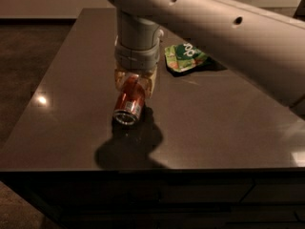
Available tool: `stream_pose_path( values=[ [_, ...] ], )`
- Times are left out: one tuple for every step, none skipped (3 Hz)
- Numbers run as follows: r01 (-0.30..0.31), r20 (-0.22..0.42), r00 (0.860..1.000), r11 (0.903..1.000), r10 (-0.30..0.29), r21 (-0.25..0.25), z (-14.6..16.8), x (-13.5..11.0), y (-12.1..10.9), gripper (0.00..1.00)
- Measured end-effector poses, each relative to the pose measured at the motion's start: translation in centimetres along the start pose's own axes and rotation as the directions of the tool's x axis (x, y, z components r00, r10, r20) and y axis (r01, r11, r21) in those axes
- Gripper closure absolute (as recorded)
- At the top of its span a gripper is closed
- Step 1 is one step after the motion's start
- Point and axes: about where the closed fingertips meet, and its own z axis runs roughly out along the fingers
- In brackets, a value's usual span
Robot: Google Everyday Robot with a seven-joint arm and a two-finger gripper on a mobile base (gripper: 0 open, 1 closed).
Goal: Place coke can upright
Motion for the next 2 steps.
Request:
stream_pose_path(
  values=[
    [-0.046, -0.092, 0.994, 0.9955, 0.053, 0.083, -1.7, 2.6, -0.2, 1.00],
    [-0.068, -0.173, 0.980, 0.9810, 0.100, 0.182, -4.0, 5.8, 0.4, 1.00]
  ],
)
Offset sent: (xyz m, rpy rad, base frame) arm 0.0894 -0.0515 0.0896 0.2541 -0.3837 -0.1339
